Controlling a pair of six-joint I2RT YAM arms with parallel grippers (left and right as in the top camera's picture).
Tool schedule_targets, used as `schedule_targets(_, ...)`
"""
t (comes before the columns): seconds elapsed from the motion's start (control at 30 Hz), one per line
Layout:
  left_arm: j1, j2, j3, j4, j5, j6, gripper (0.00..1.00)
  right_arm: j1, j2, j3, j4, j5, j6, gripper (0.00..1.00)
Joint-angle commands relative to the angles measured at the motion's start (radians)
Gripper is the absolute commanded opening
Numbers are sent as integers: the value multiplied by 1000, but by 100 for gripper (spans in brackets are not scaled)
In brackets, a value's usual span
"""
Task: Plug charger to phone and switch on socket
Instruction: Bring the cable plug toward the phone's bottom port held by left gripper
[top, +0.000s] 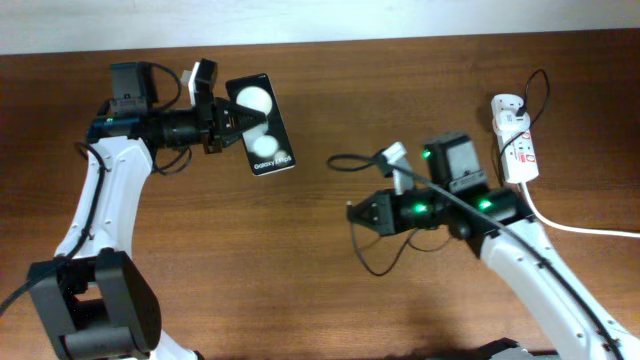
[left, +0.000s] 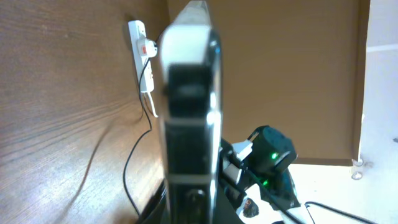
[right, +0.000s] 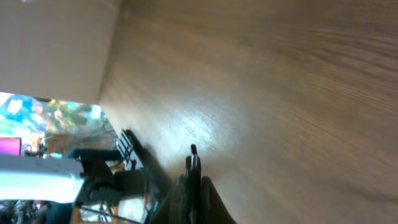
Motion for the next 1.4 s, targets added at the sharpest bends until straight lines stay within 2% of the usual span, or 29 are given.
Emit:
schedule_targets(0.0, 0, -23, 8, 2, 23, 39, 0, 71, -9, -85, 180, -50, 166, 4)
schedule_targets(0.1, 0, -23, 8, 6, 23, 42, 0, 118, -4, -91, 288, -91, 189, 4)
schedule_targets(0.2, 0, -23, 8, 11, 23, 42, 0, 168, -4, -91, 415, -91, 275, 4)
schedule_targets(0.33, 0, -23, 8, 11, 26, 42, 0, 173, 13, -91, 547, -97, 356, 4)
schedule_targets(0.5, 1, -23, 8, 35, 27, 42, 0, 173, 106, -91, 691, -240, 359, 4)
schedule_targets(0.73, 1, -23, 8, 48, 34, 42, 0, 173, 177, -91, 815, -307, 374, 4)
schedule_targets(1.23, -59, -23, 8, 48, 37, 90, 0, 173, 177, -91, 834, -298, 374, 4)
schedule_targets(1.37, -74, -23, 8, 48, 89, 90, 0, 173, 177, -91, 835, -298, 374, 4)
